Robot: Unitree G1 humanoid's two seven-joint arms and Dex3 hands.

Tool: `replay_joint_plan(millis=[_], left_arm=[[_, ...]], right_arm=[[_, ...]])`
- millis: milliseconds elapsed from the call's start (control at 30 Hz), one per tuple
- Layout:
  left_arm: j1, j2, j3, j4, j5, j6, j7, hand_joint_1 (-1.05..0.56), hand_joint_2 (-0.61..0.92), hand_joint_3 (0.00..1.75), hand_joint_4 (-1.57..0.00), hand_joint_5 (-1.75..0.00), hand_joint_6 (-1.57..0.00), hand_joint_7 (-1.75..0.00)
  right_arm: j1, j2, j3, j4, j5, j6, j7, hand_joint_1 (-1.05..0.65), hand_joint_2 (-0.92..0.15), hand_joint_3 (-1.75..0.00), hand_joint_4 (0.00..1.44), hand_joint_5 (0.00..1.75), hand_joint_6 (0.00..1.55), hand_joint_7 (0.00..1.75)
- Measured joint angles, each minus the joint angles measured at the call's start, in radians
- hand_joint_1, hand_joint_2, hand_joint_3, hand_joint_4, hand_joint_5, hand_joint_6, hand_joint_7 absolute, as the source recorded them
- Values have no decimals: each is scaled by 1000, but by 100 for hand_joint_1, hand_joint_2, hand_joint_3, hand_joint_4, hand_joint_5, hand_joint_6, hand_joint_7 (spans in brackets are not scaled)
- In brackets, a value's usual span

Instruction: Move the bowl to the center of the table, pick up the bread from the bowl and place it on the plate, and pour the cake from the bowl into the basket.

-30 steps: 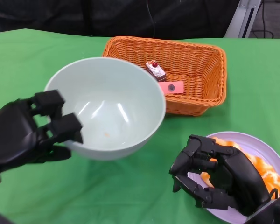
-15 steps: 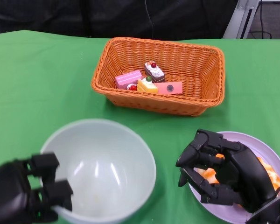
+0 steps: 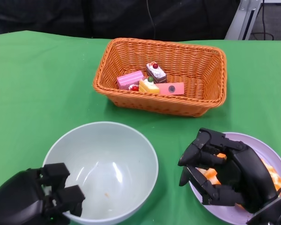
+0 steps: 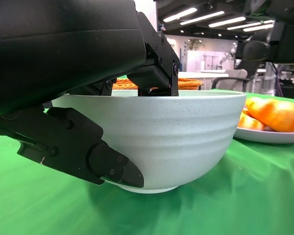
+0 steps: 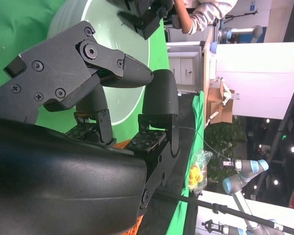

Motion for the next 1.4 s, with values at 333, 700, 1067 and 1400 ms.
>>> replay_joint_plan(millis=[333,700,1067,1400], left_arm=[[-35,-51,-44,53,-26,51,-18,-21,92,14,-61,-175,-55,-148],[-23,-52,-29,-31,-141,116,-227,-40,92,9,-82,-43,-93,-2],[58,-37,48,-106,-448,46,-571,-104,92,32,-19,0,-16,0],[88,-42,30,-131,-1209,-22,-1159,-97,92,32,-19,-7,-24,-4]], right_arm=[[2,0,1,-4,12,5,2,-20,-52,-102,72,150,67,130],[1,4,5,-3,0,3,-2,-21,-53,-99,74,148,68,128],[2,3,4,-3,0,1,2,-20,-54,-97,73,148,68,128],[2,3,5,-3,-2,3,6,-21,-53,-99,73,149,69,128]])
